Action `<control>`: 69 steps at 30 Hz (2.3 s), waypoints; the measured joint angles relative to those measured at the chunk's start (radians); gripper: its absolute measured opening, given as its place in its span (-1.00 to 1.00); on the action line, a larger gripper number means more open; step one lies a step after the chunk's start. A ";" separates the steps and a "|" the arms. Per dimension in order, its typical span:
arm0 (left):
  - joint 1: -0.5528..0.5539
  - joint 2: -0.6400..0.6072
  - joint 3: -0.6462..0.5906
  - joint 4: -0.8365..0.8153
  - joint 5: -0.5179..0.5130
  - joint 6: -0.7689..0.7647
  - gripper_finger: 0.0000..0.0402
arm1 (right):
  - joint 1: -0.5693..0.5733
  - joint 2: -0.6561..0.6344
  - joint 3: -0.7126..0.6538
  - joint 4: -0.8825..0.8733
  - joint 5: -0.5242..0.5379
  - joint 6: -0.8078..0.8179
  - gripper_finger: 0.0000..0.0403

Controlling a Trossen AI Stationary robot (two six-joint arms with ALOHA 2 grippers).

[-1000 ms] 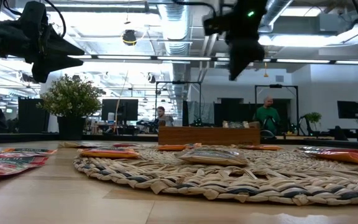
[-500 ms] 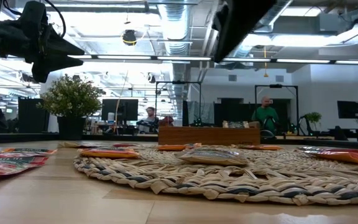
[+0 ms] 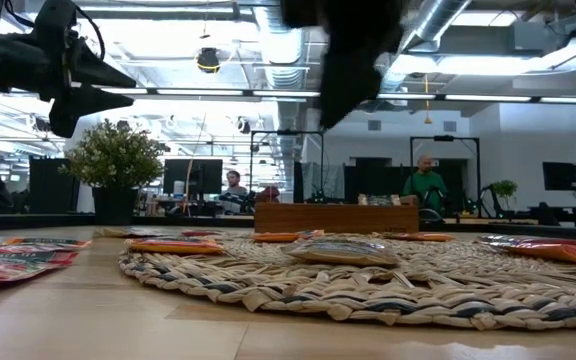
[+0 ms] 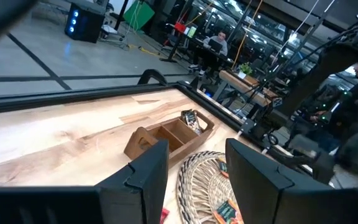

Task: Pick & Place Tea
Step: Put the right brown tea bag into the right section of the wooden organizer

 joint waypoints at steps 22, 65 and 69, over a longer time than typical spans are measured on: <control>0.000 0.011 0.000 -0.003 0.000 0.000 -0.25 | 0.024 0.194 0.001 0.010 -0.042 -0.003 -0.39; 0.000 0.020 0.000 -0.008 -0.001 0.000 -0.25 | 0.021 0.052 0.167 -0.465 0.504 -0.067 -1.00; 0.000 0.020 0.000 -0.008 -0.001 0.000 -0.25 | -0.006 0.029 0.163 -0.570 0.748 -0.082 -1.00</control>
